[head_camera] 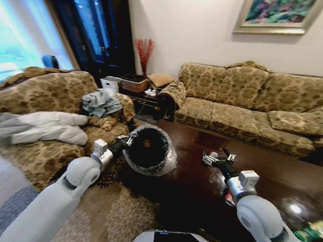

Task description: Move to the front of the table and place the trash on the table into the trash bin.

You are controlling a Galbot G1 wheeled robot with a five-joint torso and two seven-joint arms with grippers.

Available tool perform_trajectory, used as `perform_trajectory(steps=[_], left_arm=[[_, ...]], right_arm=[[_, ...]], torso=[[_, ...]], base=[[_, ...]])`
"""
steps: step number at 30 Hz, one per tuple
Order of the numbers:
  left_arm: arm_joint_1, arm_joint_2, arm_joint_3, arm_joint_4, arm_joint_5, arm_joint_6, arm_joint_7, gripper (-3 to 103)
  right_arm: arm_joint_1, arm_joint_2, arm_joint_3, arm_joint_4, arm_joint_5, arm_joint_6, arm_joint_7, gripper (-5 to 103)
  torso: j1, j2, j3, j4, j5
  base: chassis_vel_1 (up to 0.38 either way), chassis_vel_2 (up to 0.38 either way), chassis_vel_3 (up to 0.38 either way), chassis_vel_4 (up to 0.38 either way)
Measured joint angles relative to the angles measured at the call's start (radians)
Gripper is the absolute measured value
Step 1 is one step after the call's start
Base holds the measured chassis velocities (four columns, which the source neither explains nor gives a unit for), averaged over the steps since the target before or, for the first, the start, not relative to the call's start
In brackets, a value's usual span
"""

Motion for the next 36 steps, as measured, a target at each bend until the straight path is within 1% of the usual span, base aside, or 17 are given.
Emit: perform_trajectory(steps=[5,6,8,9,10,13,14,16,18,21,22,24,28,29,30,33,36], left_arm=[[0.007,0.003,-0.011,-0.016,-0.004,0.001,-0.004,3],[0.007,0.003,-0.012,-0.02,-0.005,0.003,-0.014,3],[0.012,0.003,-0.023,-0.031,-0.009,0.018,-0.018,3],[0.017,0.003,-0.031,-0.036,-0.012,0.022,-0.019,3],[0.017,0.003,-0.031,-0.036,-0.012,0.022,-0.019,3],[0.029,0.004,-0.049,-0.045,-0.016,0.025,-0.018,3],[0.029,0.004,-0.049,-0.045,-0.016,0.025,-0.018,3],[0.031,0.006,-0.051,-0.045,-0.017,0.025,-0.017,3],[0.032,0.008,-0.051,-0.047,-0.018,0.026,-0.017,3],[0.032,0.013,-0.049,-0.052,-0.021,0.026,-0.015,3],[0.032,0.013,-0.049,-0.052,-0.021,0.026,-0.015,3],[0.029,0.018,-0.049,-0.052,-0.022,0.027,-0.014,3],[0.027,0.022,-0.051,-0.048,-0.027,0.027,-0.013,3],[0.027,0.023,-0.051,-0.046,-0.029,0.027,-0.013,3],[0.027,0.023,-0.051,-0.046,-0.029,0.027,-0.013,3],[0.024,0.028,-0.051,-0.041,-0.037,0.028,-0.012,3],[0.02,0.028,-0.048,-0.037,-0.039,0.028,-0.012,3]], right_arm=[[0.001,0.007,-0.007,-0.015,-0.005,0.011,0.016,100],[0.002,0.013,-0.014,-0.024,-0.002,0.007,0.046,100],[0.001,0.029,-0.046,-0.044,0.041,-0.014,0.138,100],[-0.004,0.041,-0.066,-0.054,0.071,-0.032,0.188,100],[-0.004,0.041,-0.066,-0.054,0.071,-0.032,0.188,100],[-0.018,0.091,-0.113,-0.108,0.107,-0.069,0.272,100],[-0.018,0.091,-0.113,-0.108,0.107,-0.069,0.272,100],[-0.015,0.11,-0.127,-0.173,0.112,-0.073,0.288,100],[0.002,0.131,-0.133,-0.248,0.127,-0.078,0.301,100],[0.018,0.151,-0.135,-0.302,0.155,-0.09,0.324,100],[0.018,0.151,-0.135,-0.302,0.155,-0.09,0.324,100],[0.035,0.161,-0.135,-0.342,0.195,-0.092,0.341,100],[0.067,0.178,-0.137,-0.378,0.252,-0.093,0.346,100],[0.08,0.184,-0.141,-0.386,0.269,-0.096,0.36,100],[0.08,0.184,-0.141,-0.386,0.269,-0.096,0.36,100],[0.106,0.193,-0.158,-0.409,0.31,-0.104,0.403,100],[0.118,0.195,-0.167,-0.431,0.318,-0.106,0.414,100]], torso=[[0.0,0.0,0.0,-0.0001,0.0013],[0.0,0.0,0.0,-0.0003,0.0006],[0.0,0.0,0.0,-0.0007,0.0002],[0.0,0.0,0.0,-0.0002,0.0],[0.0,0.0,0.0,-0.0002,0.0],[0.0,0.0,0.0,0.0009,-0.0004],[0.0,0.0,0.0,0.0009,-0.0004],[0.0,0.0,0.0,0.0012,-0.0002],[0.0,0.0,0.0,0.0004,-0.0002],[0.0,0.0,0.0,-0.0001,0.0003],[0.0,0.0,0.0,-0.0001,0.0003],[0.0,0.0,0.0,-0.0001,0.0001],[0.0,0.0,0.0,0.0004,-0.0002],[0.0,0.0,0.0,0.0005,-0.0002],[0.0,0.0,0.0,0.0005,-0.0002],[0.0,0.0,0.0,0.0004,0.0001],[0.0,0.0,0.0,0.0001,0.0001]], base=[[-0.235,-0.216,0.016,0.003],[-0.147,-0.167,-0.077,-0.069],[-0.111,-0.142,-0.091,-0.081],[-0.013,-0.075,-0.105,-0.037],[-0.013,-0.075,-0.105,-0.037],[-0.004,0.005,-0.02,-0.012],[0.0,0.0,0.0,0.0],[0.0,0.0,0.0,0.0],[0.0,0.0,0.0,0.0],[0.0,0.0,0.0,0.0],[0.0,0.0,0.0,0.0],[0.0,0.0,0.0,0.0],[0.0,0.0,0.0,0.0],[0.0,0.0,0.0,0.0],[0.0,0.0,0.0,0.0],[0.0,0.0,0.0,0.0],[0.0,0.0,0.0,0.0]])
